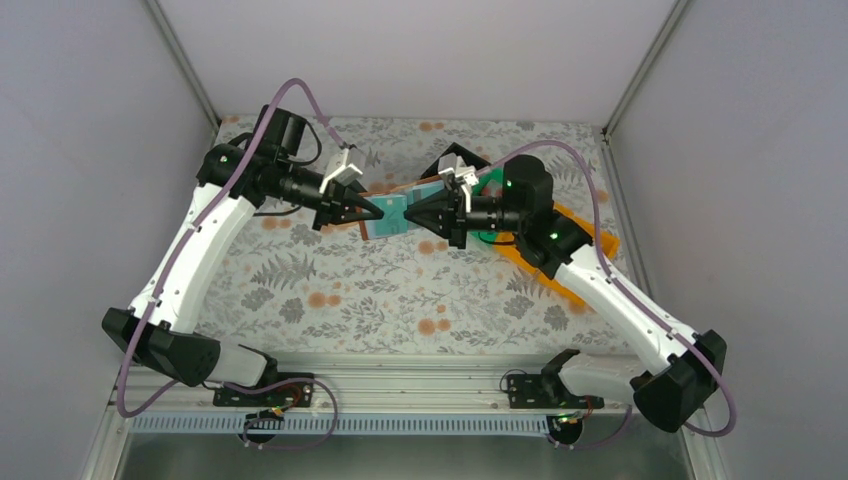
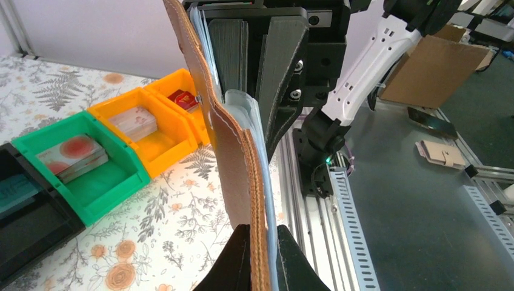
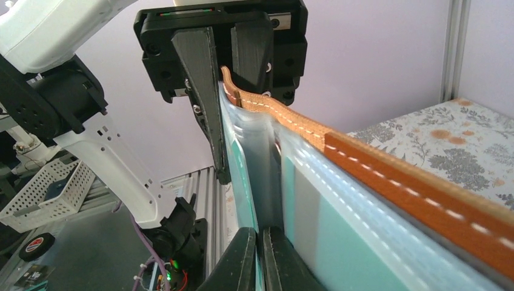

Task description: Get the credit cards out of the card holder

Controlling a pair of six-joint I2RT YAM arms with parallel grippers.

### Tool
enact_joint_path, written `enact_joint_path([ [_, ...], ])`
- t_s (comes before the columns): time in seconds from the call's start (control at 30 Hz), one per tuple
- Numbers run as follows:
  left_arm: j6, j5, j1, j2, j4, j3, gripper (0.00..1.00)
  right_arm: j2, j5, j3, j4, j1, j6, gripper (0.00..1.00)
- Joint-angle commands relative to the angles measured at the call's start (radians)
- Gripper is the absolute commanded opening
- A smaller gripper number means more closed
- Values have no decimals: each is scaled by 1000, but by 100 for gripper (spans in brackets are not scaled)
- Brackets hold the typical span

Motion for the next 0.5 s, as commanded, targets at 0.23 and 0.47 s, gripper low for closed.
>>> enact_joint_path([
  [0.23,42,88,-13,-3,-18,0,2,78,18,44,54,30,17,6],
  [0.47,38,65,-13,-10,-16,1,3,7,16,15,54,34,-10,4],
])
